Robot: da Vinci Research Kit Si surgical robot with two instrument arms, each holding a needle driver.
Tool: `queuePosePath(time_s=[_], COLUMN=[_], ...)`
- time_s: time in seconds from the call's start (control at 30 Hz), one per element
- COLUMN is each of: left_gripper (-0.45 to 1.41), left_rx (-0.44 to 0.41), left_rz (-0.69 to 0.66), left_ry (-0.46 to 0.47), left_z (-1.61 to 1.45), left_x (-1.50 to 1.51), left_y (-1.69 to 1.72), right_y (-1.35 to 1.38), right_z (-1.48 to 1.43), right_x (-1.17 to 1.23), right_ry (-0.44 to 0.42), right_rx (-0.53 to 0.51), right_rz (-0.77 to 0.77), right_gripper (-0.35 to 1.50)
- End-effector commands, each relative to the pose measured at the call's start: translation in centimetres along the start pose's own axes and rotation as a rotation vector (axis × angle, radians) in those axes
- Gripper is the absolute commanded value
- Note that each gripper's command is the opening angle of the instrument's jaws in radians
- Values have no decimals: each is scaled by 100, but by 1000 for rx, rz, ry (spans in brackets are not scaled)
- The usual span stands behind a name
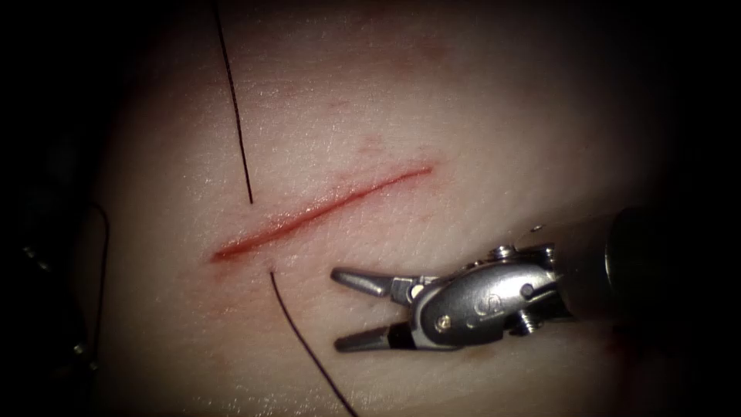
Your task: Wound Closure
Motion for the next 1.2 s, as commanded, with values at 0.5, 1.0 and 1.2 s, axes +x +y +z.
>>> queuePosePath(time_s=[0.5, 1.0, 1.2], left_gripper=[-45, -45, -45], left_rx=[-2, -3, -5], left_rz=[-4, -13, -13], left_ry=[0, 0, 2], left_z=[3, 2, 0], left_x=[-5, -6, -7], left_y=[11, 14, 14], right_y=[-3, -12, -31], right_z=[57, 65, 41], right_x=[-17, -23, -18], right_ry=[9, 26, 45], right_rx=[-13, 49, 85], right_rz=[-13, -45, -60], right_gripper=[81, -35, -35])
